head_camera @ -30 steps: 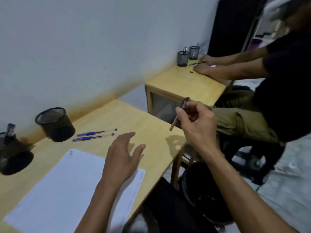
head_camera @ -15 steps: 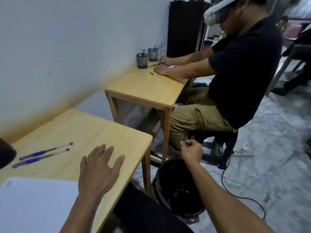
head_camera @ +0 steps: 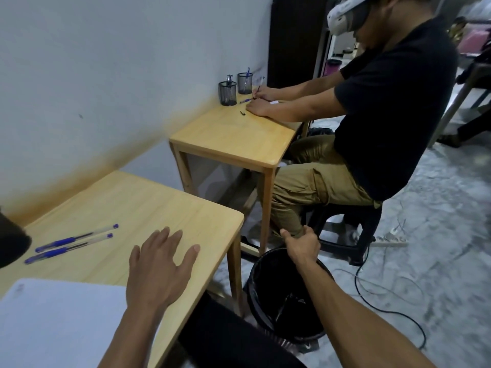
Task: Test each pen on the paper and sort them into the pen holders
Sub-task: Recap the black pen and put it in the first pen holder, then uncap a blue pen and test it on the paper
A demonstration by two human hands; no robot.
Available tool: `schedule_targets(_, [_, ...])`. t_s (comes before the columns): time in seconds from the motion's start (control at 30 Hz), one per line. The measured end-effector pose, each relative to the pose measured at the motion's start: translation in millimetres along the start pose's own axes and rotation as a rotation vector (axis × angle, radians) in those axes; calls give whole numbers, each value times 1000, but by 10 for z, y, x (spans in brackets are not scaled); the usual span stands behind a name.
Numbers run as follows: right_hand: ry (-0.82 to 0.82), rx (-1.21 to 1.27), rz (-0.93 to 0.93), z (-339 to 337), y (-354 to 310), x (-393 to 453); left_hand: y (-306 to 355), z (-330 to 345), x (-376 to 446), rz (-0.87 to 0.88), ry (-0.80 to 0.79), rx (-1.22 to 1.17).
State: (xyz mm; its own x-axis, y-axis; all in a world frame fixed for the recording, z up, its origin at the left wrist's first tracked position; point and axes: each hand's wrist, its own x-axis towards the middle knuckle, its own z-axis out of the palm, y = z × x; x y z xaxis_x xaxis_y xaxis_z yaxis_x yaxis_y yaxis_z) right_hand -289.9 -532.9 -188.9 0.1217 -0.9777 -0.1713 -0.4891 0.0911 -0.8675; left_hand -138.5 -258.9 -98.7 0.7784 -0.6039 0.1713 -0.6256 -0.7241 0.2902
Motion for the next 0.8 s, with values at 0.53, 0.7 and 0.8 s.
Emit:
schedule_targets(0.53, [-115, 340, -167, -87, -1007, -686, 28, -63, 4, -51, -4, -118])
schedule_targets(0.7, [-384, 393, -468, -20, -1685, -1318, -52, -237, -94, -111, 61, -519])
schedule_targets(0.8, [-507, 351, -702, 185, -1966, -1642, -185, -533, -276, -137, 216, -571])
